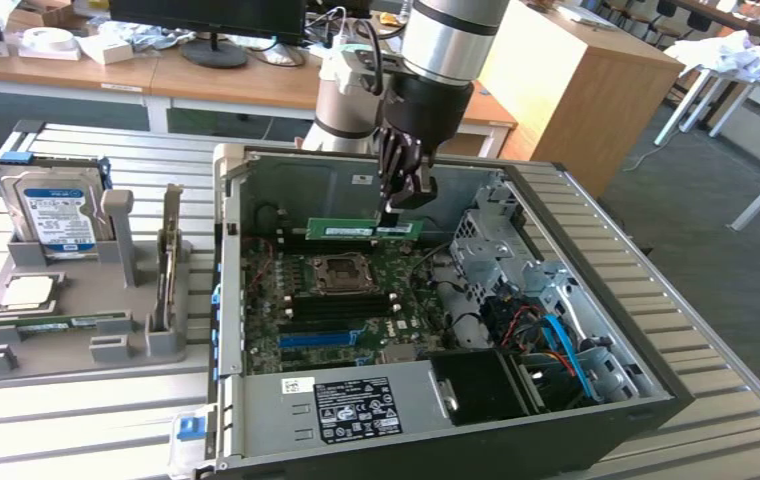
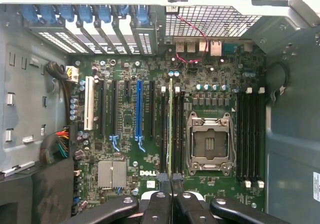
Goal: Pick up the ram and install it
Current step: 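Insert the ram into the slot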
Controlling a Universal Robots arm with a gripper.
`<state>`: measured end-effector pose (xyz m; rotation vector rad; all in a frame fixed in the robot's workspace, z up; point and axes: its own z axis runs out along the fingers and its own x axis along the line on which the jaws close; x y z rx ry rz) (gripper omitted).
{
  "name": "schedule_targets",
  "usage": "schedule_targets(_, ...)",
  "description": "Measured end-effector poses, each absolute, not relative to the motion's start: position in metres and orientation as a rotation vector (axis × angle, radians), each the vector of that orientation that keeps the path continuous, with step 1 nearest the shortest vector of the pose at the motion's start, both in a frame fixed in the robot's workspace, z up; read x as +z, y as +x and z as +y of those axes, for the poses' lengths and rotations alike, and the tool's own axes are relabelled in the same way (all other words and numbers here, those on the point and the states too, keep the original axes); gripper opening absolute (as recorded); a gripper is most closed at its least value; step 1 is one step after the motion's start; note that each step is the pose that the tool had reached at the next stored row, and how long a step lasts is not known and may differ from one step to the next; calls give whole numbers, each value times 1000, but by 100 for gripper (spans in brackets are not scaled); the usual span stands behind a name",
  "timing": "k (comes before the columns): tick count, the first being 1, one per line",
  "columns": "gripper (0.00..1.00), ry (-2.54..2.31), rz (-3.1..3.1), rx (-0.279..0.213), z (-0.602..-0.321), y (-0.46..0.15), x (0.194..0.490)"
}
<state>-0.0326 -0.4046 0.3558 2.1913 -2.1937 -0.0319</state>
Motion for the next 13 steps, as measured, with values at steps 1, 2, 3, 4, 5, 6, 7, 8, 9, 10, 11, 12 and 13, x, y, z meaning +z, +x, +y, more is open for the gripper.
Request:
schedule_targets(1,11,2191,-2194,-32,-405,-33,356)
schedule_targets(2,11,2191,-2194,-32,-405,-33,355)
schedule_targets(3,11,2191,-2194,-32,-405,-33,355)
schedule_targets(4,11,2191,-2194,-32,-405,-33,354)
schedule_targets(5,11,2191,-2194,-32,-405,-33,353)
schedule_targets(6,11,2191,-2194,-32,-405,-33,352)
schedule_targets(7,11,2191,-2194,-32,-405,-33,351)
schedule_targets(8,11,2191,-2194,-32,-405,-33,350)
schedule_targets(9,11,2191,-2194,-32,-405,-33,349)
schedule_targets(10,11,2191,-2194,-32,-405,-33,347)
schedule_targets(11,11,2191,-2194,-32,-405,-33,346)
schedule_targets(12,11,2191,-2194,-32,-405,-33,345)
schedule_targets(13,11,2191,-2194,-32,-405,-33,344)
